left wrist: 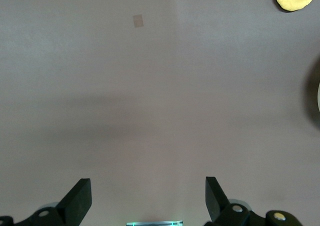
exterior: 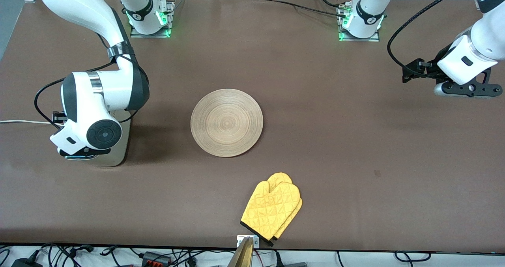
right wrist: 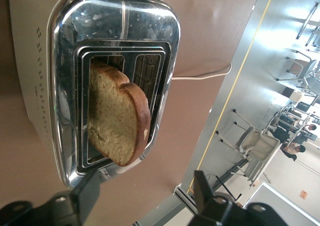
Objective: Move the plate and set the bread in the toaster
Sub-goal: 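Lower the bread into the toaster slot with the right gripper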
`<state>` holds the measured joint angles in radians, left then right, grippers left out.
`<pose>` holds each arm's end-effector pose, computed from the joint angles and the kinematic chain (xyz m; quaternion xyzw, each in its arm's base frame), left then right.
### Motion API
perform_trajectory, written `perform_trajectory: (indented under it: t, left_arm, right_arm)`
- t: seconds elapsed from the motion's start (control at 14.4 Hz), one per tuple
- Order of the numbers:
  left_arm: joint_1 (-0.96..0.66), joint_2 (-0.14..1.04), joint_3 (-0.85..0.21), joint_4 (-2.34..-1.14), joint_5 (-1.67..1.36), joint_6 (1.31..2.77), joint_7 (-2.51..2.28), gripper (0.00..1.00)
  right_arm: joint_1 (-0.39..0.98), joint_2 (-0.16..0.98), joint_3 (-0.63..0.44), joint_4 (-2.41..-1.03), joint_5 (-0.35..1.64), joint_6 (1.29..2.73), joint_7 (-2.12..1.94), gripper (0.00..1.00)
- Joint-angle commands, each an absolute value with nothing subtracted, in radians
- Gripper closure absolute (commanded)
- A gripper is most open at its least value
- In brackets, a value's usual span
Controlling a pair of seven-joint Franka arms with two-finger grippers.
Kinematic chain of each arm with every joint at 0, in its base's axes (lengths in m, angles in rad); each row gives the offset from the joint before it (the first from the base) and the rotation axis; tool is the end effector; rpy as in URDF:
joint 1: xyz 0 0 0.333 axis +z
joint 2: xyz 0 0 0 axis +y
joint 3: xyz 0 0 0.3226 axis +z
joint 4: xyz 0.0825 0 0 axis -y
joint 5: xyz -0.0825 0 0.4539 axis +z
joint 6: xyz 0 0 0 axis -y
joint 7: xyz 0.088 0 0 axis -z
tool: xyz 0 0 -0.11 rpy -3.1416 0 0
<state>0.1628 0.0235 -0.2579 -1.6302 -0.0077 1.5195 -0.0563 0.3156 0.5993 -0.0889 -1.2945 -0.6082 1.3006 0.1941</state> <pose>0.6188 -0.0584 0.5779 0.9976 -0.0195 -0.0670 0.0018 0.7216 0.1040 0.3736 0.9047 0.0224 -0.2018 0.3747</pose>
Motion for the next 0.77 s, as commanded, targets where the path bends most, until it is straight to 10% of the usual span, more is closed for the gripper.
perform_trajectory:
  t: [0.0, 0.7]
  left_arm:
    - [0.167, 0.028, -0.264, -1.605, -0.021, 1.499, -0.058, 0.00]
    - [0.167, 0.035, -0.262, -1.591, -0.038, 1.538, -0.055, 0.00]
  right_arm:
    - [0.315, 0.566, -0.092, -1.287, -0.574, 1.311, 0.209, 0.00]
    - [0.256, 0.491, -0.101, -1.221, -0.295, 1.361, 0.203, 0.00]
